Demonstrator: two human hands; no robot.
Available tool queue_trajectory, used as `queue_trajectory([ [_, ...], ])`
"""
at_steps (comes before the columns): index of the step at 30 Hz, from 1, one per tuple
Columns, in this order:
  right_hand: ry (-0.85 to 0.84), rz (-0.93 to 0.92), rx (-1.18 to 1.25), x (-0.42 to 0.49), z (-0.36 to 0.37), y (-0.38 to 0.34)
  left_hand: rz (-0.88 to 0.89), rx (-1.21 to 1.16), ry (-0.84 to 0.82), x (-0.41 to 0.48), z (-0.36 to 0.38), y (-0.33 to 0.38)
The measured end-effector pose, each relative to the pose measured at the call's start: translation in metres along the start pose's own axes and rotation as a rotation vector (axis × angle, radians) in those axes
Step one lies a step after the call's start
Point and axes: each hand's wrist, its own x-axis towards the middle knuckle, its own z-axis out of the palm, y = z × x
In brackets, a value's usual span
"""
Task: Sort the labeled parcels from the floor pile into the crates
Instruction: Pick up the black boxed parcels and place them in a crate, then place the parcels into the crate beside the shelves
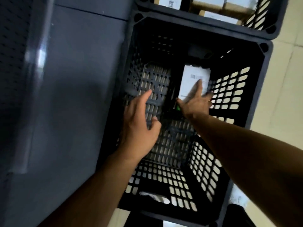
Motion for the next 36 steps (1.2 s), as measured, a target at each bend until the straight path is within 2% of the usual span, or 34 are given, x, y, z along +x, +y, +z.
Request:
queue_trajectory([
  [4, 0.017, -0.009, 0.018, -0.020, -0.019, 0.001, -0.065, 0.005, -0.012, -0.013, -0.008, 0.018],
  [9, 0.018, -0.231, 0.189, -0.103, -0.087, -0.019, 0.023, 0.113, 0.009, -0.032, -0.061, 0.083],
  [13, -0.037, -0.465, 0.323, -0.199, -0.186, -0.038, 0.054, 0.170, 0.072, -0.059, -0.134, 0.161],
  [18, -0.104, -0.792, 0.387, -0.319, -0.353, -0.057, 0.042, 0.232, 0.114, -0.142, -0.241, 0.291],
  [23, -0.146, -1.127, 0.386, -0.438, -0.507, -0.068, 0.103, 0.302, 0.341, -0.257, -0.341, 0.431],
  [26, -0.166, -1.291, 0.367, -0.503, -0.565, -0.057, 0.069, 0.276, 0.481, -0.339, -0.384, 0.489],
  [32, -0.367, -1.474, 0.388, -0.629, -0.621, -0.038, -0.068, 0.264, 0.703, -0.509, -0.431, 0.539],
  [36, -0.483, -1.649, 0.272, -0.722, -0.627, -0.028, -0.095, 0.232, 0.906, -0.617, -0.446, 0.558],
])
